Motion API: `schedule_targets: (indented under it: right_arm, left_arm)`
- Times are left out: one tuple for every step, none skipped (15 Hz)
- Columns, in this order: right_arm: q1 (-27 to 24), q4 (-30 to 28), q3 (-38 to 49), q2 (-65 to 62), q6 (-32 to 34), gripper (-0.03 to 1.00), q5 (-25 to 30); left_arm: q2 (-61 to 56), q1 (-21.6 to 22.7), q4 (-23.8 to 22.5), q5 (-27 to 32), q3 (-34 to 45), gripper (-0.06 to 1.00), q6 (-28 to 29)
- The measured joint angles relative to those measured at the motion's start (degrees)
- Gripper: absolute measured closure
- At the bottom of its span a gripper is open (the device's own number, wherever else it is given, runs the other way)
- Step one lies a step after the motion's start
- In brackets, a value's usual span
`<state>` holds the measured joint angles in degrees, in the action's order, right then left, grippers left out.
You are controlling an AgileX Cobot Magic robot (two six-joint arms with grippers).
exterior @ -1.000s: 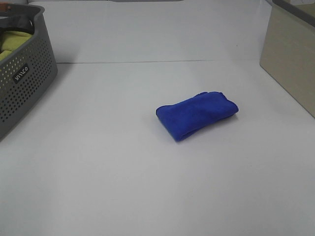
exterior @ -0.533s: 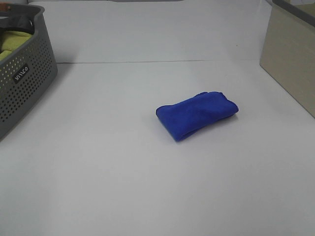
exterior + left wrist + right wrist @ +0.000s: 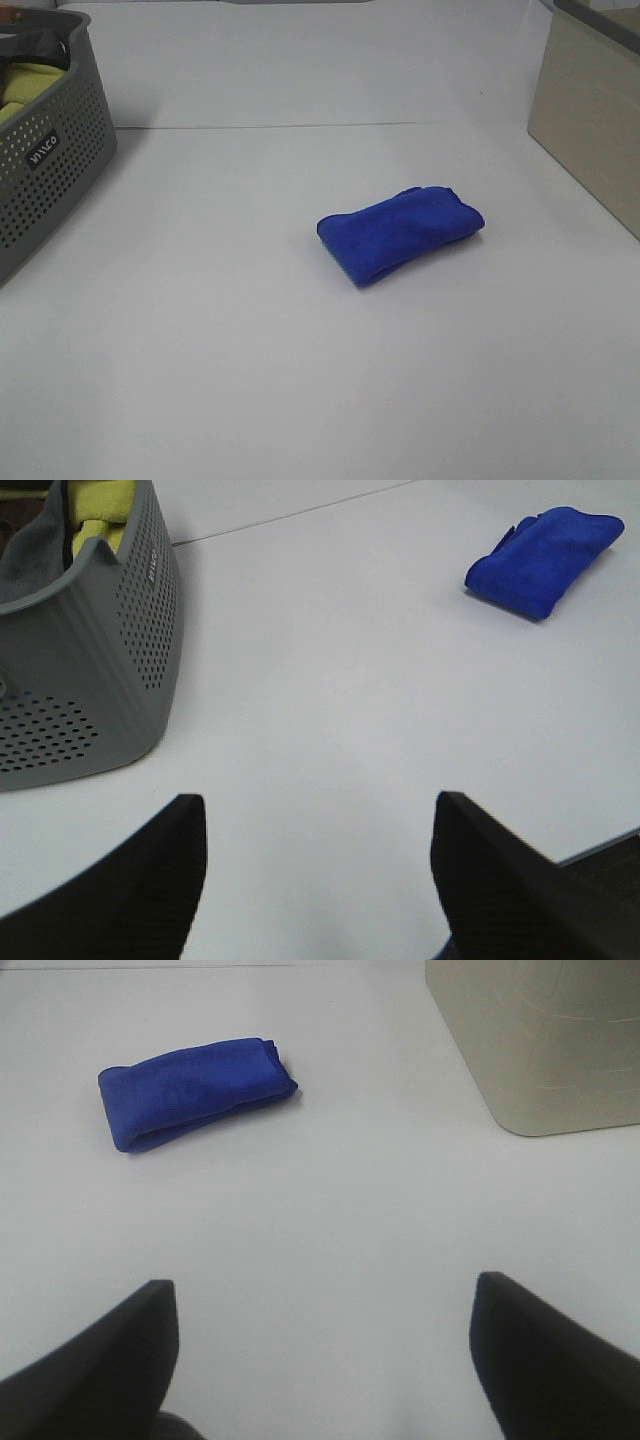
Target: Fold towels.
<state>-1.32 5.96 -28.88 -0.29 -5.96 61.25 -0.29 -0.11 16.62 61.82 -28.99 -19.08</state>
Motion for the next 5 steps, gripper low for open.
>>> schedule_targets:
  right_arm:
    - [0.3, 0.2, 0.0, 0.0, 0.1, 0.21, 0.0]
    - [0.3, 0.6, 0.0, 0.0, 0.2, 0.21, 0.0]
    - [0.3, 0.8, 0.0, 0.0, 0.3, 0.21, 0.0]
    - [0.3, 1.3, 0.0, 0.0, 0.3, 0.21, 0.0]
    - [0.3, 2.0, 0.0, 0.0, 0.3, 0.21, 0.0]
  left_arm:
    - [0.0, 0.0, 0.0, 0.0, 0.0, 0.32, 0.0]
    - [0.0, 0.0, 0.0, 0.0, 0.0, 0.32, 0.0]
    - [0.0, 0.0, 0.0, 0.0, 0.0, 0.32, 0.0]
    - [0.0, 0.0, 0.0, 0.0, 0.0, 0.32, 0.0]
    - [0.0, 0.0, 0.0, 0.0, 0.0, 0.32, 0.0]
